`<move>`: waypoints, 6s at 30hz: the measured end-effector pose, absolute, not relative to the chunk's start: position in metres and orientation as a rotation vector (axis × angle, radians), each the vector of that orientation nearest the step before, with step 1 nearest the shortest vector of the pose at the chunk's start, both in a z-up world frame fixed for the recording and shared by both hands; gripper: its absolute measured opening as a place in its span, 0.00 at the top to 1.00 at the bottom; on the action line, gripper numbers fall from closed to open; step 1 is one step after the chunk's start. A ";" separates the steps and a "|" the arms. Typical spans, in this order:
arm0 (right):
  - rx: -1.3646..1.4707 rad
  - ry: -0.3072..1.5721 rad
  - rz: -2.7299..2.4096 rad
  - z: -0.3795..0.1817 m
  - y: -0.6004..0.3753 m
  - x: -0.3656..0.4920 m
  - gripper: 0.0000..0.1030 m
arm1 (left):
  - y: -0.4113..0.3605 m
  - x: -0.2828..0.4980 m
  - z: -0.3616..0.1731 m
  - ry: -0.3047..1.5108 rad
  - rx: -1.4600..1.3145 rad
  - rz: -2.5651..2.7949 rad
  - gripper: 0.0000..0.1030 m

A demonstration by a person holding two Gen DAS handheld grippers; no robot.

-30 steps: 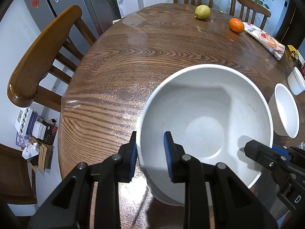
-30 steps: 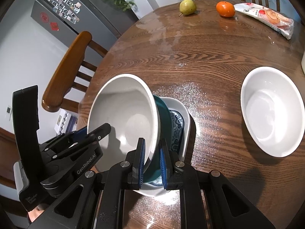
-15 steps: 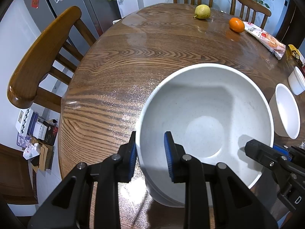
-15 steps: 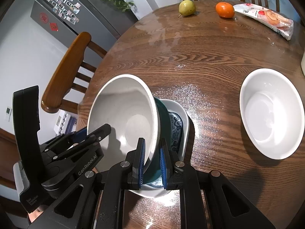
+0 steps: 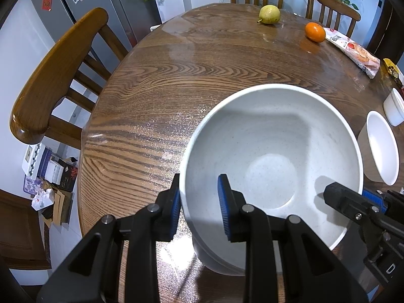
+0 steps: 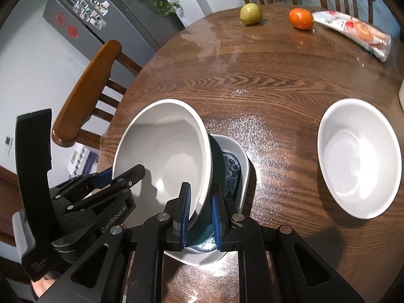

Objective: Organize plates and bowls

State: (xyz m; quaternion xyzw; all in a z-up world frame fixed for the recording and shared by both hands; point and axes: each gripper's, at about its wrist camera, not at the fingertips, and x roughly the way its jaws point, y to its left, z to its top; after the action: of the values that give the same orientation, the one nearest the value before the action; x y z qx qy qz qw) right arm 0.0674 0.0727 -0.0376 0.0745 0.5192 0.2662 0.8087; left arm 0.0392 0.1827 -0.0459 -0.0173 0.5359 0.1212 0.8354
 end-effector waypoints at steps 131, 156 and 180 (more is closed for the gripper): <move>0.380 1.099 0.260 -0.061 -0.119 0.095 0.84 | -0.013 0.126 -0.054 1.168 0.092 -0.150 0.85; 0.377 1.013 0.264 -0.027 -0.128 0.067 0.84 | -0.018 0.102 -0.021 1.067 0.098 -0.142 0.85; 0.329 0.948 0.309 0.001 -0.120 0.041 0.84 | -0.010 0.067 0.006 0.991 0.081 -0.102 0.84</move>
State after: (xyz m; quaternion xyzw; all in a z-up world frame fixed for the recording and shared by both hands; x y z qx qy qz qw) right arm 0.0407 -0.1199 0.0011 0.1571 0.4527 0.1474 0.8653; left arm 0.0670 -0.0105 0.0064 0.0389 0.4751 -0.0491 0.8777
